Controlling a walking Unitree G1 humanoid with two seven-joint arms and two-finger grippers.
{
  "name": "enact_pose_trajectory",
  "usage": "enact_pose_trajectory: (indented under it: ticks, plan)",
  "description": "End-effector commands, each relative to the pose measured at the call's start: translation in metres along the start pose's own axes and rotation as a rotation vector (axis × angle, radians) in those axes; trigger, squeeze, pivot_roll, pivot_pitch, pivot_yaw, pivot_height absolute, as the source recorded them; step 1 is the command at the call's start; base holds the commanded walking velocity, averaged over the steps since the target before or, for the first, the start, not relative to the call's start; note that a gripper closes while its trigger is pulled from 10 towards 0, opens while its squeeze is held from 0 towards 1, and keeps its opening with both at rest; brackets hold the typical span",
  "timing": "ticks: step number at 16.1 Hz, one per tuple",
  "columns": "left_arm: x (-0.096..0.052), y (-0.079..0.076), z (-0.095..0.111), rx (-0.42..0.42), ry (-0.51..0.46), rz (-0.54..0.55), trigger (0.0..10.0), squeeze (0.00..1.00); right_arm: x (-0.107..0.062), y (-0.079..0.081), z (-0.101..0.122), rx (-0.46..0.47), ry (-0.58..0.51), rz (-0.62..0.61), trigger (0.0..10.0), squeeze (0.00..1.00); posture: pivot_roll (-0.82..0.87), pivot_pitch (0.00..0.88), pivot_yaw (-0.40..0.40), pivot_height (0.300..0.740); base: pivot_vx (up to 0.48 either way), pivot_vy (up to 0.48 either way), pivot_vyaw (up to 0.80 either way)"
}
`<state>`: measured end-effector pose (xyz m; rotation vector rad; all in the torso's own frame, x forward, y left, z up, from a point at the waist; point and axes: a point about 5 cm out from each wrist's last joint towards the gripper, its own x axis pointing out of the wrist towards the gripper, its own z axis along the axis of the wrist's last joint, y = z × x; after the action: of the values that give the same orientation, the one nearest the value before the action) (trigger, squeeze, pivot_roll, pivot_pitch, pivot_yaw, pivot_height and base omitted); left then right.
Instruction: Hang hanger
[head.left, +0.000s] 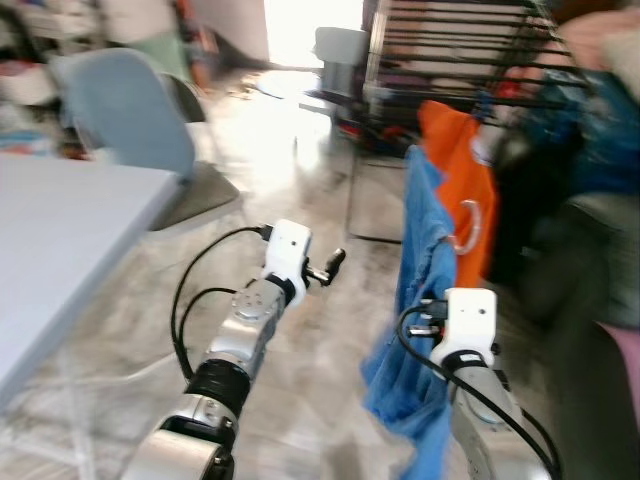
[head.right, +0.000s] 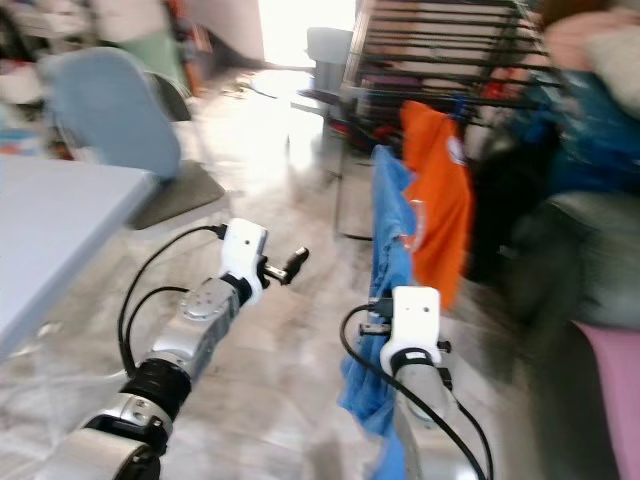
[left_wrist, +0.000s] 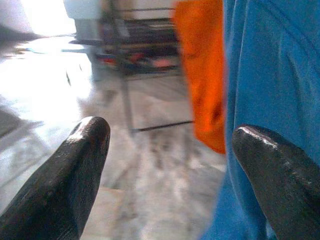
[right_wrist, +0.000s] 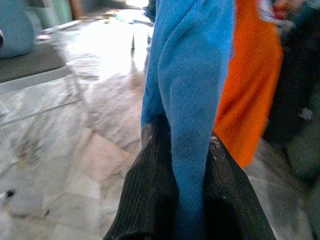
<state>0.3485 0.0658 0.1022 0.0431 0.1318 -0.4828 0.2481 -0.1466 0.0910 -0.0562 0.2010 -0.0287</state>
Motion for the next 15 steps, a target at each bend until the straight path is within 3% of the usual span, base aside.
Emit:
enact_pose_trajectory:
  ticks: [1,4,5,10,15]
  plan:
    - [0.002,0.007,0.006,0.032,-0.01,0.027,10.0,0.0,-0.003,-0.002,0.012,0.002,-0.062,-0.005,10.0,0.0,-0.04,0.0,0.014,0.74,0.0,0.0,0.8]
    - [-0.01,0.027,0.002,0.065,0.0,0.105,10.0,0.0,-0.015,-0.015,0.003,0.009,-0.048,-0.043,10.0,0.0,-0.03,0.0,-0.005,0.74,0.0,0.0,0.8]
    - [-0.015,0.031,-0.007,0.022,0.036,0.107,10.0,0.0,-0.016,-0.018,0.0,0.009,-0.033,-0.058,10.0,0.0,-0.03,0.0,-0.013,0.74,0.0,0.0,0.8]
    - [-0.019,0.02,-0.014,0.049,0.02,0.072,10.0,0.0,-0.015,-0.019,0.003,-0.01,-0.039,-0.037,10.0,0.0,-0.03,0.0,-0.027,0.74,0.0,0.0,0.8]
    - [-0.015,0.008,-0.006,0.068,-0.02,-0.013,10.0,0.0,-0.014,-0.019,0.003,-0.007,-0.041,-0.039,10.0,0.0,-0.03,0.0,-0.025,0.74,0.0,0.0,0.8]
